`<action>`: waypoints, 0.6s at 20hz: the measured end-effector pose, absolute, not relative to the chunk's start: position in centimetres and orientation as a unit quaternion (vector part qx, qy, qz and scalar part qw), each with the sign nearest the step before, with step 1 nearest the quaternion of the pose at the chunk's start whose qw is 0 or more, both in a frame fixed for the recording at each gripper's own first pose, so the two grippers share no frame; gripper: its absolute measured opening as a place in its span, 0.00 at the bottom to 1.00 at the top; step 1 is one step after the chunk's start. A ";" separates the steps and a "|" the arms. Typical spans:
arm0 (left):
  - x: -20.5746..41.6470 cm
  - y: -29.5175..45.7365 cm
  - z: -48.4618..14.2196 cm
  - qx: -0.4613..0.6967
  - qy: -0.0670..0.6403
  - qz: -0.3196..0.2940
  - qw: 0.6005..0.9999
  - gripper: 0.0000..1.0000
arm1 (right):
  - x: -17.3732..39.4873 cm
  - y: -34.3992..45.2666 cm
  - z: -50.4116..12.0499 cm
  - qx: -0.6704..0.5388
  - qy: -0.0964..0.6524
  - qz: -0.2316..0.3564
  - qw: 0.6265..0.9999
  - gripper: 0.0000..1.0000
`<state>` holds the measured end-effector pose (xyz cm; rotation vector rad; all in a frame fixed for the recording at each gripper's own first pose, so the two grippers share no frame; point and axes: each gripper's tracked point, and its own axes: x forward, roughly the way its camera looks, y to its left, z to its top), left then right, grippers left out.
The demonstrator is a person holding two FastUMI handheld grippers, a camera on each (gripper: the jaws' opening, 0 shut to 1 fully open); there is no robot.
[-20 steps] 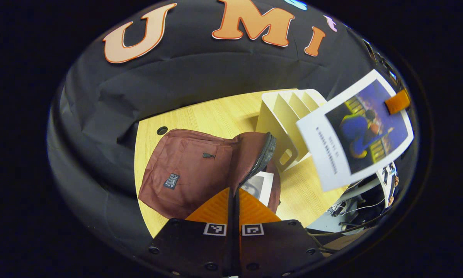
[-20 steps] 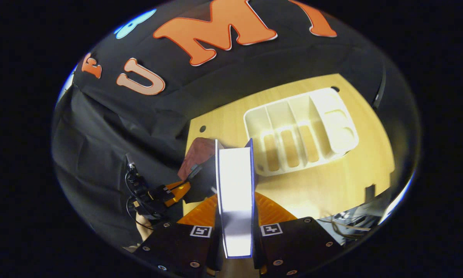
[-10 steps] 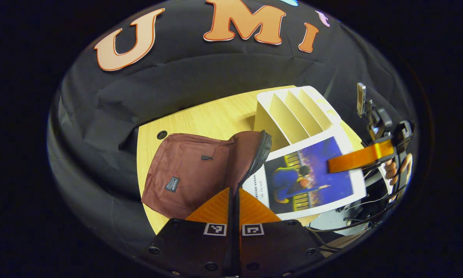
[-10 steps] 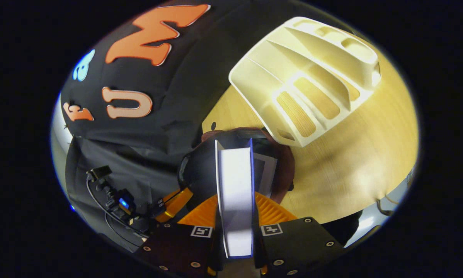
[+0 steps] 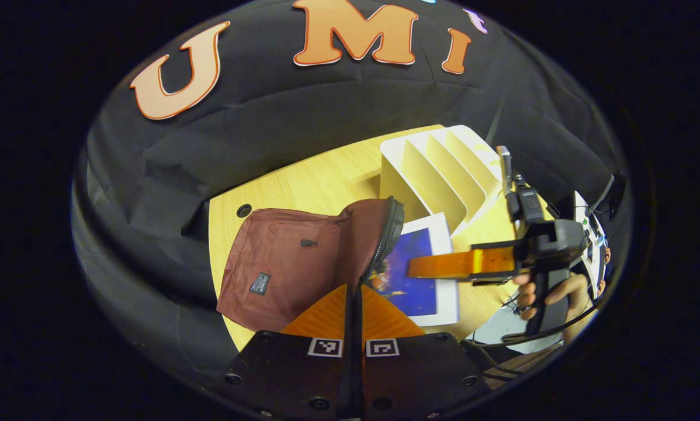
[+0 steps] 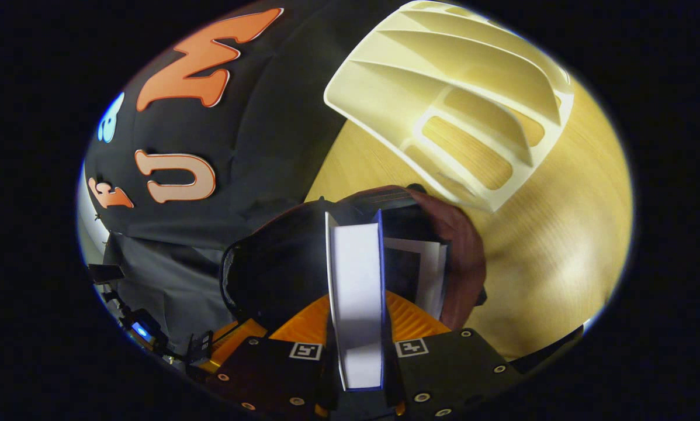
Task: Open the schoolbag, grab two books from the bookshelf and put them into the schoolbag.
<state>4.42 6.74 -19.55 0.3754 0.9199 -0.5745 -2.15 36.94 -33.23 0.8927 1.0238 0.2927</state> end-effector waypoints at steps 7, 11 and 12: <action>3.6 5.7 -18.7 0.178 0.428 -0.281 0.841 0.00 | 0.4 39.5 -34.6 0.430 0.435 0.126 0.781 0.31; 3.5 5.9 -18.8 0.181 0.430 -0.278 0.840 0.01 | 0.4 39.8 -36.1 0.430 0.447 0.106 0.777 0.35; 3.3 5.9 -18.8 0.174 0.433 -0.278 0.840 0.01 | 0.1 39.8 -36.4 0.421 0.457 0.100 0.777 0.37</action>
